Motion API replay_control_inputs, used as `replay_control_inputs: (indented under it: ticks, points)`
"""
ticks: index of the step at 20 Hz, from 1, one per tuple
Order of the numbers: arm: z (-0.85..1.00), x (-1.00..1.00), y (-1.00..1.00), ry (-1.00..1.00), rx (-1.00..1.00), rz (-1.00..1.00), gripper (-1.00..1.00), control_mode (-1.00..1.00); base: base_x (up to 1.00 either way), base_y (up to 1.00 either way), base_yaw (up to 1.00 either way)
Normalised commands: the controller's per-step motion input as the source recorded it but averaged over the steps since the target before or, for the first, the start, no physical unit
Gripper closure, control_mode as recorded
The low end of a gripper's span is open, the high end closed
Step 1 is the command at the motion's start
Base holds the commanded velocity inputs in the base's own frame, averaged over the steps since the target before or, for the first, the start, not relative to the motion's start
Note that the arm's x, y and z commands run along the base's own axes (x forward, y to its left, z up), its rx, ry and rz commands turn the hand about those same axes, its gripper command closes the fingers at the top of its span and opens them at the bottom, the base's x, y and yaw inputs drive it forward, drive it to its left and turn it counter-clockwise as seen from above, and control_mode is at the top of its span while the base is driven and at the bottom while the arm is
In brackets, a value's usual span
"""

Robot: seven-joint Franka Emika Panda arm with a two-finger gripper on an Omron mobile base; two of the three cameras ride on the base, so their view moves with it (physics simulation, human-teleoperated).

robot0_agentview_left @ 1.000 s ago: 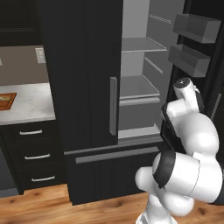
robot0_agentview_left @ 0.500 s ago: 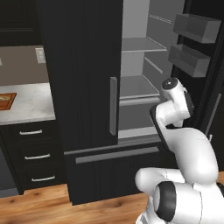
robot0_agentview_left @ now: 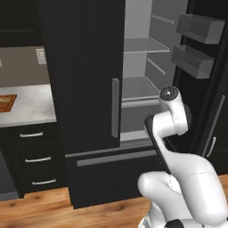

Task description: Retrieve the sausage and cheese from the fridge and place them on the cutting board on the counter.

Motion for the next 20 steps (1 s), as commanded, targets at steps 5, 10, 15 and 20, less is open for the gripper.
replay_control_inputs:
  ticks: [5, 10, 15, 20]
  points:
    - [0.07, -0.14, 0.46, 0.33, -0.12, 0.65, -1.0, -1.0, 0.0, 0.0, 0.0]
    - [0.15, -0.05, 0.46, 0.35, -0.13, 0.57, -1.0, -1.0, 0.0, 0.0, 0.0]
    - [0.15, 0.04, 0.55, 0.17, -0.15, 0.4, -1.0, -1.0, 0.0, 0.0, 0.0]
    - [0.08, 0.36, 0.58, 0.03, -0.13, 0.11, -1.0, -1.0, 0.0, 0.0, 0.0]
